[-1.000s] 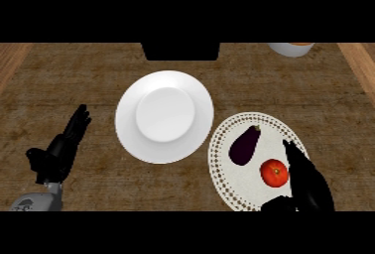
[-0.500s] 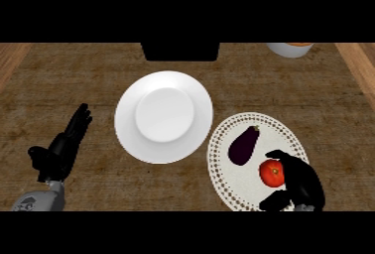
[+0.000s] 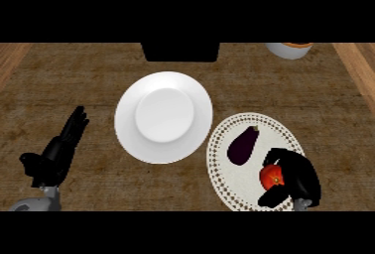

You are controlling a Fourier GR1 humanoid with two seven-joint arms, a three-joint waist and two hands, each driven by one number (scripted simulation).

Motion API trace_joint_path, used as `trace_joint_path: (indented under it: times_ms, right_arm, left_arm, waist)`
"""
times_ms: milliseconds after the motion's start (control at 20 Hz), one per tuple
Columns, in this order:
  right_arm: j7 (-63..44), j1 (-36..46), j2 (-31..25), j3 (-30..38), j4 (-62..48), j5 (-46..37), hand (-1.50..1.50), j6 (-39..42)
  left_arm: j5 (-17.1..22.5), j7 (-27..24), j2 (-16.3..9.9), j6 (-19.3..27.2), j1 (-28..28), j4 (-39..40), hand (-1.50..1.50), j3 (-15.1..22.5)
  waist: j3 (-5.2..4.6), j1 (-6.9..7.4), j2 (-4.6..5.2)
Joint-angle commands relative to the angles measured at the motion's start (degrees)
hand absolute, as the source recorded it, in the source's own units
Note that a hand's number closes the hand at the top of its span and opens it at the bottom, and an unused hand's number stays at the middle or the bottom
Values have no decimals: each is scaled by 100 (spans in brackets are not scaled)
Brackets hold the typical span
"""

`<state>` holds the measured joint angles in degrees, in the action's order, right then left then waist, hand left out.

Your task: Pick the tomato from the placemat and place it in the plate

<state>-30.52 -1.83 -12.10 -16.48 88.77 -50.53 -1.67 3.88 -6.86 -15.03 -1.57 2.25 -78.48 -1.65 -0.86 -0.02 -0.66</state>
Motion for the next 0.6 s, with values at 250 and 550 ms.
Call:
trace_joint_path:
  times_ms: [250, 550]
  right_arm:
    - [-1366, -1639, 551, -981, 1297, -2005, 150, -1267]
    - [-1929, -2798, 763, -2229, 2724, -3254, 150, -1645]
  left_arm:
    - [-129, -7, 186, 118, -107, -36, 0, 61]
    - [-93, 275, -15, 8, 141, -100, 0, -88]
  waist:
    - [80, -112, 33]
    - [82, -97, 41]
